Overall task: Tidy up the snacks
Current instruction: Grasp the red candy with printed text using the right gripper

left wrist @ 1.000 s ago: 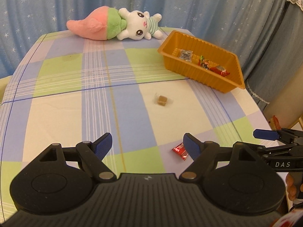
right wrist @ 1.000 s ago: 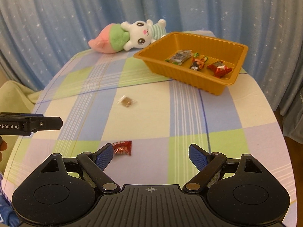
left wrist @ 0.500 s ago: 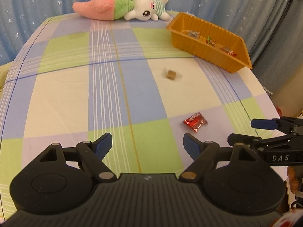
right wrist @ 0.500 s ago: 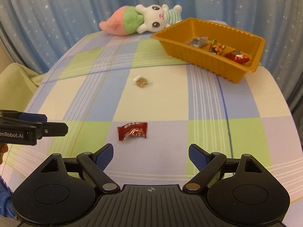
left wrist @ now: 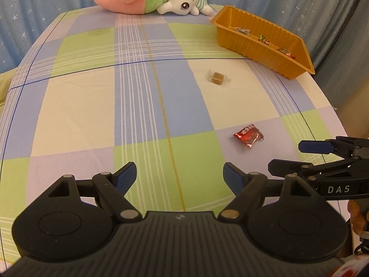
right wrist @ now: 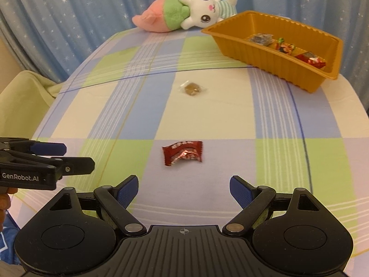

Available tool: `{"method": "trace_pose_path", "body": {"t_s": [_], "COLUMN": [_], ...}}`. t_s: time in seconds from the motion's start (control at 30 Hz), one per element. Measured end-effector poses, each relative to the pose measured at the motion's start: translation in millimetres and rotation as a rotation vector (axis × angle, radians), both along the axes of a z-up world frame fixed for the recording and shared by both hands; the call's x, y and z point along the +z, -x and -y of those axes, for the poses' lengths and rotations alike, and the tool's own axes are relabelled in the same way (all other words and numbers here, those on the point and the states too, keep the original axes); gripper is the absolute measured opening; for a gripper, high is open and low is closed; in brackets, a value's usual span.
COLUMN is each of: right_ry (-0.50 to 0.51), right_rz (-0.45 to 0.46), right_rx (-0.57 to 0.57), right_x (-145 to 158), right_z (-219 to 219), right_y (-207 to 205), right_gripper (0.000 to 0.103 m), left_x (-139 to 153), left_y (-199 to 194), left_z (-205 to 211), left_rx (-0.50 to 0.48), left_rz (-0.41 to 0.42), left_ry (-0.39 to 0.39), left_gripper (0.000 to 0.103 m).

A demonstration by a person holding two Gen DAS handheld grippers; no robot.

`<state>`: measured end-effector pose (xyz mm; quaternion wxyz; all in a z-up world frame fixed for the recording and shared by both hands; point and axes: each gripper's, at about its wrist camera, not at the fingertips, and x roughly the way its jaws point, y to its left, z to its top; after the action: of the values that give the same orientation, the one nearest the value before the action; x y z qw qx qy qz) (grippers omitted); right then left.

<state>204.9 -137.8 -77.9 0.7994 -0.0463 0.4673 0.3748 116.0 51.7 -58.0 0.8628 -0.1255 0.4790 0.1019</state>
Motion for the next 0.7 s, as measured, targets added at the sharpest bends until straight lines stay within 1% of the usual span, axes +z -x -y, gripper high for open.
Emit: {"method": "trace_pose_path", "body": {"t_s": [0.17,0.23,0.27,0.3,0.4,0.7], "right_ry": [-0.009,-0.011,-0.011,-0.009,-0.011,-0.007], "right_rz": [-0.012,-0.010,-0.015,-0.023,-0.034,-0.082], "right_rx": [0.018,0.026,0.032,0.035,0.034,0.004], "right_x": [-3.4,-4.5,-5.6,-7.2,-10.4,-20.2], "right_z": [-11.0,-15.5,-18.0,-20.5,-26.5,-41.2], "right_y": [-1.8,-2.7,-3.8,-5.2,-8.8,-26.5], "right_gripper": [0.086,0.077,0.070,0.068,0.064,0.063], "left_x": [-2.8,-3.8,-4.7,-5.3,-7.0,-13.9], "left_y": [0.0,-0.1,-0.2,-0.5,-1.3,-7.5], "left_z": [-6.0,-9.4,-11.3,-13.5,-20.0,-37.5], "left_rx": [0.010,0.018,0.022,0.026,0.038,0.067], "left_rz": [-0.008,-0.011,-0.012,-0.015,-0.019,-0.032], "left_ry": [0.000,0.001,0.001,0.000,0.001,0.008], "left_gripper": [0.081,0.081,0.081,0.081,0.081,0.081]}}
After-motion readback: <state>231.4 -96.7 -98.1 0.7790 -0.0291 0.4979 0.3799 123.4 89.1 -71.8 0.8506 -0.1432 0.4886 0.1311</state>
